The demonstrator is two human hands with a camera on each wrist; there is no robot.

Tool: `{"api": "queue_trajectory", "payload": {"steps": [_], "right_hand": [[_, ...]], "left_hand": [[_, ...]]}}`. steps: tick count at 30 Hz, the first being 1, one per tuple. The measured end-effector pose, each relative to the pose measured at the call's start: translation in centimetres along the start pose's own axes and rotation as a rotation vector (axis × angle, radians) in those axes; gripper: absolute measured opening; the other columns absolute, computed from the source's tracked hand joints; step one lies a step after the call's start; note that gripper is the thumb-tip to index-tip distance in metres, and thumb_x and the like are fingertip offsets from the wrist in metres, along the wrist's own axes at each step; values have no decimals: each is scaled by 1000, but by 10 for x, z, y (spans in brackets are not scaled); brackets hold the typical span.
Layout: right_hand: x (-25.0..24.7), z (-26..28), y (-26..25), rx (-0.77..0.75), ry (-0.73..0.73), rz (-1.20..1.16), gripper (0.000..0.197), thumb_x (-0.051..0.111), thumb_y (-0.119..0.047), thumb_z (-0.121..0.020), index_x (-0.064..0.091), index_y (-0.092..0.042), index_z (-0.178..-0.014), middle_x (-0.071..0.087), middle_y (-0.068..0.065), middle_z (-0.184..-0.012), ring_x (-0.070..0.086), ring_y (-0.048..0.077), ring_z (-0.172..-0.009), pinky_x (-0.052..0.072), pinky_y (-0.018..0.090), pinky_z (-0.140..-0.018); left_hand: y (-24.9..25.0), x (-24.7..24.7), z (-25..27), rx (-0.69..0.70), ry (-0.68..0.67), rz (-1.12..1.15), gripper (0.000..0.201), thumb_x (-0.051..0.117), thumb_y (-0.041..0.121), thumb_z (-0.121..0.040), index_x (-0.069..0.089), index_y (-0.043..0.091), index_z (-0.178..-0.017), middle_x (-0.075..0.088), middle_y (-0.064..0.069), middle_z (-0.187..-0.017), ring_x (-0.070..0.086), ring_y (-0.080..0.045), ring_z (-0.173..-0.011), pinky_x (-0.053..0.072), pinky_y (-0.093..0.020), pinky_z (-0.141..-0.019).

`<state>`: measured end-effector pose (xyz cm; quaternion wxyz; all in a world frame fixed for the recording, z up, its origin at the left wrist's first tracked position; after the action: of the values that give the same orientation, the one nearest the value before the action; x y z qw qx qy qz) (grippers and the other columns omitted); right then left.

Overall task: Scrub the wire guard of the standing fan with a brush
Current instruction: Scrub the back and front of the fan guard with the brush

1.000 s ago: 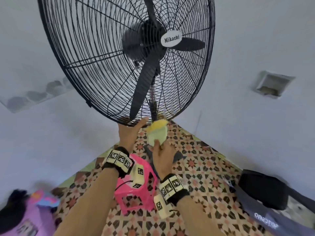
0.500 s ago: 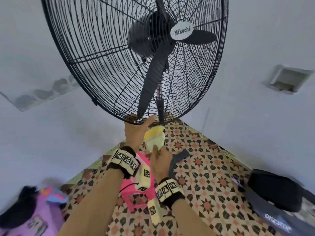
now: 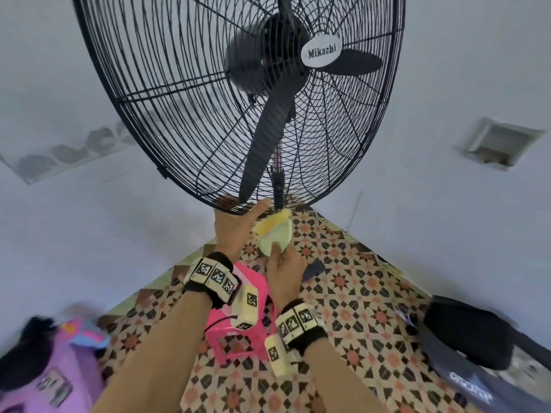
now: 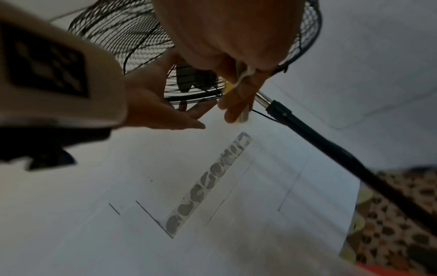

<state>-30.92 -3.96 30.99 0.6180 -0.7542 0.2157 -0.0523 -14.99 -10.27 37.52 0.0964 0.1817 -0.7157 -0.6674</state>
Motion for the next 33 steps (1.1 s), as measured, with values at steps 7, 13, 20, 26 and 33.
{"api": "queue_trajectory", "payload": {"steps": [7,13,20,26,33], "right_hand": [[-29,-2,-6,-37,79,-97,20,51,-41,-107,62,-25,-112,74,-7,-84,75,16,-70,60,39,-56],[-21,-11,-9,-11,-41,11,23,53,-27,-106,55,-16,-86,71,4,-71,67,-1,-57,47,15,-46],[-81,-37,-5,55,205,-127,10,56,-22,-105,59,-26,-96,75,-1,-76,75,14,-67,58,25,-54],[-72,-104,22,207,62,94,18,54,-10,-101,63,6,-104,71,18,-90,67,28,-77,44,25,-60],[-45,-59,37,72,-276,45,30,51,-30,-101,65,-4,-93,64,0,-77,57,0,-66,50,21,-67]], "left_hand": [[6,4,2,0,-33,47,74,95,53,-68,67,18,-128,76,9,-116,72,-5,-101,55,-10,-72],[9,3,6,-3,-32,52,70,95,49,-70,67,16,-125,77,6,-113,74,-7,-94,53,-9,-67],[4,8,13,-1,48,82,108,94,51,-71,32,22,-154,57,8,-146,60,-4,-124,51,-25,-104],[-7,20,15,-97,78,130,87,88,71,-61,65,22,-129,73,4,-124,67,-20,-117,53,-63,-101],[-16,23,15,-128,117,181,71,90,60,-73,66,25,-130,72,-5,-126,69,-42,-112,55,-67,-93]]}}
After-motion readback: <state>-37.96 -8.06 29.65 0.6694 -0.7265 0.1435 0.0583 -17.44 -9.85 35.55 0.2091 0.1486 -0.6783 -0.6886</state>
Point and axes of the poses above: each hand's wrist, its own z-axis away from the middle knuckle, its own x-axis out of the palm, y = z × x, the point moved 7 cm from there along -z, towards the middle knuckle
